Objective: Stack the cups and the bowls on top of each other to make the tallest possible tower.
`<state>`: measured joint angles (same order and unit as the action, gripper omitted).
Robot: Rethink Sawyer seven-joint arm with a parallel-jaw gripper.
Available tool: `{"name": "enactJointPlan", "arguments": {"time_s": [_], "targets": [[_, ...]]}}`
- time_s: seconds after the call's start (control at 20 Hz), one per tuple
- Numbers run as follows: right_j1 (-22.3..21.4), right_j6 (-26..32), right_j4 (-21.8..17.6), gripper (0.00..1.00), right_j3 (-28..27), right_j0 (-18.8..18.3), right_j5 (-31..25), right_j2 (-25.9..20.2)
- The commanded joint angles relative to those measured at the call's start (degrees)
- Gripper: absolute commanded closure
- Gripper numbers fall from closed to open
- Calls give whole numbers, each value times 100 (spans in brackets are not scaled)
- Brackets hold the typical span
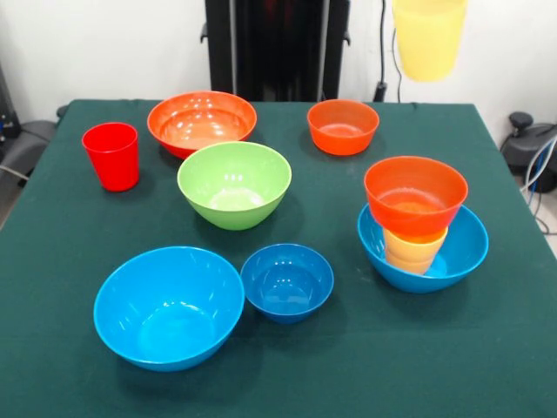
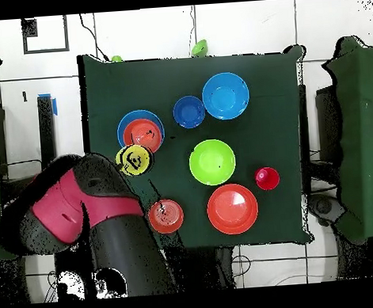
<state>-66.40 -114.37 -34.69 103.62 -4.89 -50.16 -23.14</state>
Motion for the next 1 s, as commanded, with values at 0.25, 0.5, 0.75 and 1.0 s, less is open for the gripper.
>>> {"name": "enactJointPlan", "arguments": {"time_s": [0.25,0.5,0.75,1.0], "targets": [[823,-1271,111,100,567,188,990,486],[917,-1008,149,100,609,57,1219,558],[975,-888,44,100,673,19,1381,664],[1099,-926,-72,100,639,99,1535,823]]}}
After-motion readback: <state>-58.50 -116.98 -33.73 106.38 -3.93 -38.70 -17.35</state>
